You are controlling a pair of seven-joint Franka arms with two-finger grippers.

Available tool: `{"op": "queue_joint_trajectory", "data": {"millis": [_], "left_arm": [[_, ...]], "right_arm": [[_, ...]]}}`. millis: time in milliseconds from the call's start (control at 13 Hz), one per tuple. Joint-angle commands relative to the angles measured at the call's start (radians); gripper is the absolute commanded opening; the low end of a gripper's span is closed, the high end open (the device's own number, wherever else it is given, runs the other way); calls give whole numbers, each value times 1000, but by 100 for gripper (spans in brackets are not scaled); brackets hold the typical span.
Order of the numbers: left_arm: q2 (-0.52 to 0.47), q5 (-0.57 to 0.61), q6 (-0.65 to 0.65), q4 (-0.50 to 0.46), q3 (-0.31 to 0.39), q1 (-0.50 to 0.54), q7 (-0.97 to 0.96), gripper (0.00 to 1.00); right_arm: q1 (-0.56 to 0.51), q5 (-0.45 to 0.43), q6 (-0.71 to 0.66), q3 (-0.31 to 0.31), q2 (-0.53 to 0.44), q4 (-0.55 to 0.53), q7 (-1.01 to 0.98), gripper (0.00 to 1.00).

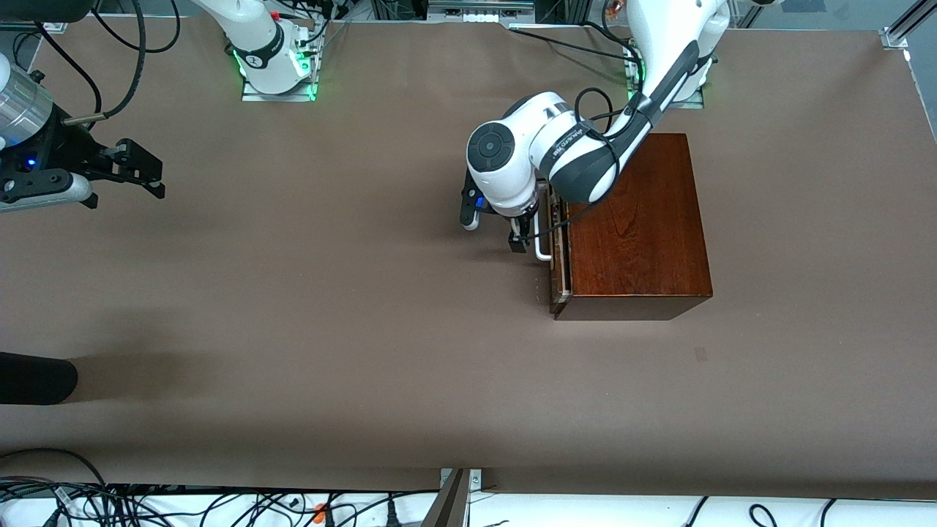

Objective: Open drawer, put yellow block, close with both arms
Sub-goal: 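Push the drawer shut with the left gripper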

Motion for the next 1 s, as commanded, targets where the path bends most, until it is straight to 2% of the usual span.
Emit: {"op": "queue_joint_trajectory", "data": {"millis": [0,923], "left_arm": [[-19,33,-37,-2,3,6,25,100],[-50,33,-78,-4,3,29,25,100]], "right_arm": [[1,-7,-17,4,4,22,10,100],[10,-9,-43,9,-4,24,6,100]]}}
